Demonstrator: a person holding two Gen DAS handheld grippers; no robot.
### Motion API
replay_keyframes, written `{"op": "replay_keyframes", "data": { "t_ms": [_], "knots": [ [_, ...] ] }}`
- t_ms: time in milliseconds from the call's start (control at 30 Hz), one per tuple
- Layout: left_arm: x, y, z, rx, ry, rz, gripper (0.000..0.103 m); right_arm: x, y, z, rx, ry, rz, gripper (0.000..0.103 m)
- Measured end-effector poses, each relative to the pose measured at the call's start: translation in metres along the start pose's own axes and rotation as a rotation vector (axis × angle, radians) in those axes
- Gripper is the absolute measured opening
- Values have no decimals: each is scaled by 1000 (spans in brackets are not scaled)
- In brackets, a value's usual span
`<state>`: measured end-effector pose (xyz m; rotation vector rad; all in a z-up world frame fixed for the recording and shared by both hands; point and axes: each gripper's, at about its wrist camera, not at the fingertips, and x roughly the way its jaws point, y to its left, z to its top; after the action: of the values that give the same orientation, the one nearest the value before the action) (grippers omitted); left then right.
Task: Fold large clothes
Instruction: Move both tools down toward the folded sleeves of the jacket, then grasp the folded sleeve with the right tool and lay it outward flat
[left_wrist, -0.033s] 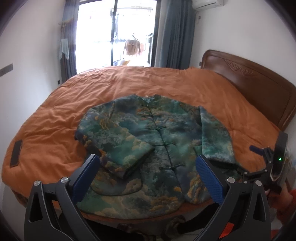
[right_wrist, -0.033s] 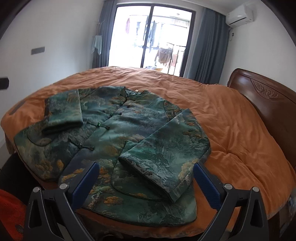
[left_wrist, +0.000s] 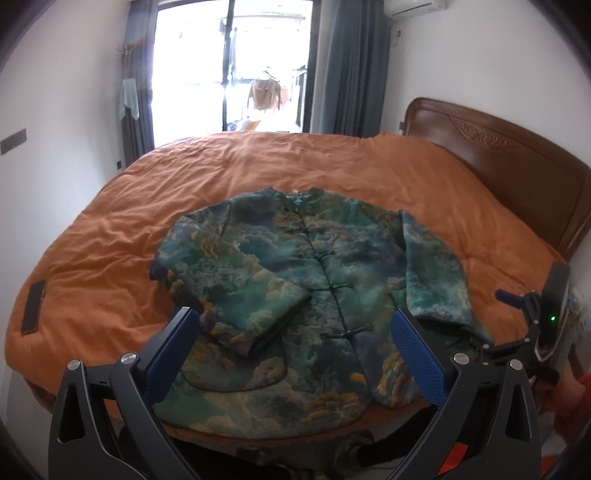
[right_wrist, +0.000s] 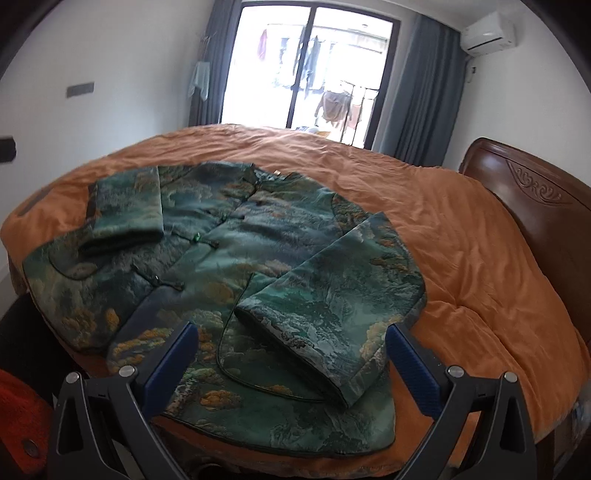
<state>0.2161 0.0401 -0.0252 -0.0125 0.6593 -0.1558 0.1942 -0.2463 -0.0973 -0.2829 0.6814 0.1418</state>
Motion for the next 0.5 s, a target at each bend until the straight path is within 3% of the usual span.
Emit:
{"op": "replay_keyframes", "data": {
  "t_ms": [133, 233, 333, 433, 500],
  "knots": [
    [22, -3, -2, -4, 29, -7, 103, 56, 12, -12, -166, 81, 8, 103],
    [38, -7, -4, 4, 74, -10, 103, 82, 8, -14, -179, 105, 19, 100],
    [48, -11, -5, 27, 106, -12, 103, 98, -8, -10, -92, 139, 53, 86],
    [54, -16, -4, 56, 127, 0, 103, 106, -11, -12, -85, 166, 78, 85],
    [58, -19, -3, 66, 142, 2, 103, 106, -6, -15, -130, 161, 91, 64]
  ]
}}
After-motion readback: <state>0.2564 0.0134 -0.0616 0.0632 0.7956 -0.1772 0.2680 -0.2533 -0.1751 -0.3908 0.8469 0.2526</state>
